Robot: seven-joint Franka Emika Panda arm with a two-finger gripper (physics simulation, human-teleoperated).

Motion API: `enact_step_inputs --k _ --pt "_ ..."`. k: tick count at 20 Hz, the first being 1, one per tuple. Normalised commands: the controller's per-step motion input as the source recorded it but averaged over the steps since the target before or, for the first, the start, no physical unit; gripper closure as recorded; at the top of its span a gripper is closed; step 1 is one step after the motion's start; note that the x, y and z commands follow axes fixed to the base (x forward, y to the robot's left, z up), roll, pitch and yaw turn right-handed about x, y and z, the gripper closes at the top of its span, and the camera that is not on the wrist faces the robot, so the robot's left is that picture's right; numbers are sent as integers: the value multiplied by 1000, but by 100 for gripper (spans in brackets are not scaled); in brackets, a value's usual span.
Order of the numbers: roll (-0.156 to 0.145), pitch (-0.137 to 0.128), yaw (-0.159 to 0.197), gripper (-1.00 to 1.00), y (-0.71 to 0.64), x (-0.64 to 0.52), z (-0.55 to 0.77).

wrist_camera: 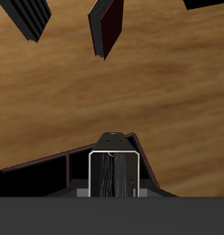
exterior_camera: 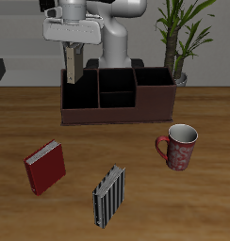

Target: Place the yellow book into the back desk caddy's left compartment

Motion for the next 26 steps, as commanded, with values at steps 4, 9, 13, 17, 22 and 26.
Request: enact_step_inputs --k 4,9,13,17,22,26 --pt "-31 6 -16 100 -79 -58 -58" --pt "-22 26 -21 100 -71 -61 -150" --pt "2 31 -26 100 -11 -117 -199" --pt "19 21 -1 100 61 -66 -171" --pt "0 27 -8 100 2 10 -162" --pt "-7 20 -7 100 -9 58 -126"
